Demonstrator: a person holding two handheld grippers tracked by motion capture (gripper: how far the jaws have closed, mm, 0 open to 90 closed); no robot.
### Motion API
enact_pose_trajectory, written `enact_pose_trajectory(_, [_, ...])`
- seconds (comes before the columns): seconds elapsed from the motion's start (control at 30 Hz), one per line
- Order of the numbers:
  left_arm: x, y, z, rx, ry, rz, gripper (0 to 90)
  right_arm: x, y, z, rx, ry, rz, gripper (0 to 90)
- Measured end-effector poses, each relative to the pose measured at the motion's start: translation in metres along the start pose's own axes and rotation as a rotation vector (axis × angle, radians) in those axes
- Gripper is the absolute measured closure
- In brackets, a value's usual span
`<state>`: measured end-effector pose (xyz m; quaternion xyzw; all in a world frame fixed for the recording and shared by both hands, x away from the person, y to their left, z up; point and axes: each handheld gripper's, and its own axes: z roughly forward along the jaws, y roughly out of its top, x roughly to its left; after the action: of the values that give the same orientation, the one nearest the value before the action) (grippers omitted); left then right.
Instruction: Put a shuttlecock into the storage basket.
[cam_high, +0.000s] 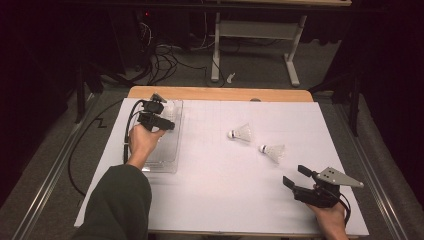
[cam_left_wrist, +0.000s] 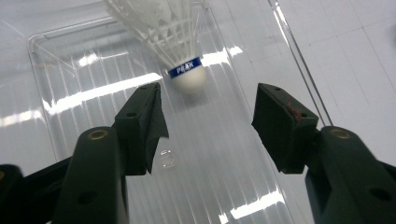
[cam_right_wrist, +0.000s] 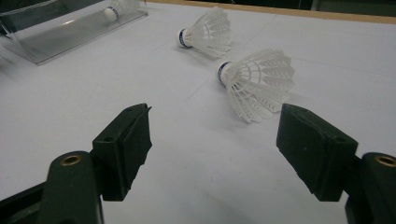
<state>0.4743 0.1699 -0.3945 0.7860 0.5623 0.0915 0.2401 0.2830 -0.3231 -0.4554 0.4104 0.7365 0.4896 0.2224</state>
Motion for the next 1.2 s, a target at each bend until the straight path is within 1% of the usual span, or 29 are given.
enact_pose_trajectory(0.33, [-0.004, -0.002, -0.009, -0.046, -0.007, 0.022, 40.6, 0.000, 0.000, 0.000, -0.002, -0.001, 0.000, 26.7])
enact_pose_trajectory(0.53, [-0.007, -0.008, -0.016, -0.096, -0.005, 0.032, 38.3, 0.000, 0.000, 0.000, -0.001, -0.001, 0.001, 26.8])
enact_pose_trajectory(0.57, [-0.007, -0.010, -0.017, -0.111, -0.004, 0.032, 38.0, 0.000, 0.000, 0.000, -0.002, -0.001, 0.001, 26.8])
enact_pose_trajectory(0.63, [-0.007, -0.011, -0.018, -0.117, -0.006, 0.030, 37.7, 0.000, 0.000, 0.000, -0.001, -0.001, 0.000, 26.8])
enact_pose_trajectory(0.67, [-0.008, -0.014, -0.020, -0.136, -0.011, 0.035, 37.4, 0.000, 0.000, 0.000, -0.001, 0.000, -0.001, 26.7])
enact_pose_trajectory(0.7, [-0.008, -0.014, -0.020, -0.136, -0.011, 0.035, 37.3, 0.000, 0.000, 0.000, -0.001, 0.000, -0.001, 26.7])
enact_pose_trajectory(0.73, [-0.010, -0.016, -0.022, -0.152, -0.009, 0.044, 37.3, 0.000, 0.000, 0.000, 0.000, 0.000, -0.001, 26.8])
enact_pose_trajectory(0.8, [-0.012, -0.018, -0.023, -0.162, -0.006, 0.054, 36.6, 0.000, 0.000, 0.000, 0.000, -0.001, 0.001, 26.8])
enact_pose_trajectory(0.87, [-0.014, -0.020, -0.026, -0.185, -0.011, 0.065, 36.1, 0.000, 0.000, 0.000, 0.001, 0.000, -0.001, 26.8])
enact_pose_trajectory(0.9, [-0.014, -0.020, -0.026, -0.185, -0.011, 0.065, 36.3, 0.000, 0.000, 0.000, 0.001, 0.000, -0.001, 26.8])
enact_pose_trajectory(0.97, [-0.017, -0.024, -0.029, -0.207, -0.014, 0.079, 36.4, 0.000, 0.000, 0.000, -0.001, -0.001, -0.002, 26.7])
enact_pose_trajectory(1.2, [-0.022, -0.032, -0.037, -0.258, -0.030, 0.093, 36.4, 0.000, 0.000, 0.000, -0.001, 0.001, -0.002, 26.7])
